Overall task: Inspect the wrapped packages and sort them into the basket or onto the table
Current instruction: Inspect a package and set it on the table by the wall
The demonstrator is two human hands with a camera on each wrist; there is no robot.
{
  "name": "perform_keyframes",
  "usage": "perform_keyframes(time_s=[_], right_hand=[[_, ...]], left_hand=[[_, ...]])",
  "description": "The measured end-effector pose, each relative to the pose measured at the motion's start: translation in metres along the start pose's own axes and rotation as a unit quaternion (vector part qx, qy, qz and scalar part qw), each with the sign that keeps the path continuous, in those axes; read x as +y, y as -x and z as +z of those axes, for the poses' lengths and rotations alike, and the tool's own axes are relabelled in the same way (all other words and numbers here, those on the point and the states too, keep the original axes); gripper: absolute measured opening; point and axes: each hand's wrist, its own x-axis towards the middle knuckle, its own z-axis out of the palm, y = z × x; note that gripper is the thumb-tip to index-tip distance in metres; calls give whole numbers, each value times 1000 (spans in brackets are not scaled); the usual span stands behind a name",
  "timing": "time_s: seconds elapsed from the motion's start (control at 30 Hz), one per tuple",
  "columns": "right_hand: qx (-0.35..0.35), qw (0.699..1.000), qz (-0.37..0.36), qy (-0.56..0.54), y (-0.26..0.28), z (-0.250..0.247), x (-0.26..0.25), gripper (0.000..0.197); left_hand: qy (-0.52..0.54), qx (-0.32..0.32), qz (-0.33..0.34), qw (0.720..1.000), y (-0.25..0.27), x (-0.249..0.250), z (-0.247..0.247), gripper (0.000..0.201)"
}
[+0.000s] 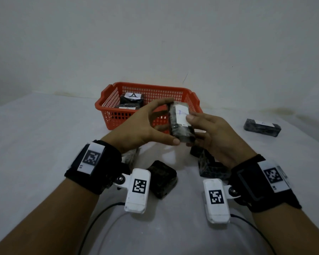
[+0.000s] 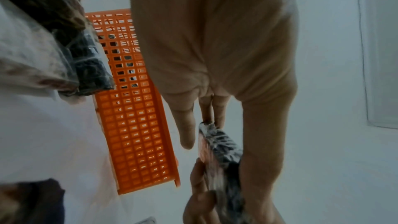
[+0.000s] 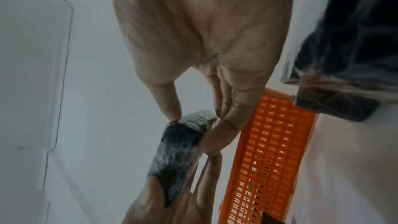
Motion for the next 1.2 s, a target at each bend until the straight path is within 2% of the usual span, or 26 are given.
perform_keyframes(time_s=[0.1,0.23,0.33,0.47,0.57,0.7,0.87,1.0,1.1,1.2], right_hand=[[0,1000,-7,10,-1,-1,4,33],[-12,998,-50,47,1,0,4,50],[-4,995,-72,75,4,2,4,55],[-12,997,-37,68,5,1,-1,40],[-23,999,13,23,7,0,-3,55],[-33,999,9,-29,8,-2,-2,53],[-62,998,1,-12,7,-3,0,50],[-51,998,-20,-12,4,-5,3,61],[-52,998,-36,-9,3,-8,4,42],[-67,997,-38,-3,3,-9,4,34]], left_hand=[[-12,6,4,1000,-2,-1,5,87],[20,108,27,994,-4,2,12,57],[-14,137,58,989,-4,0,9,41],[-21,145,114,983,-1,5,6,43],[-26,113,149,982,2,8,9,47],[-20,69,165,984,2,7,12,49],[-73,56,132,987,4,8,8,48],[-124,26,42,991,3,4,8,52],[-79,1,-7,997,1,2,12,38],[-86,19,-5,996,0,2,16,34]])
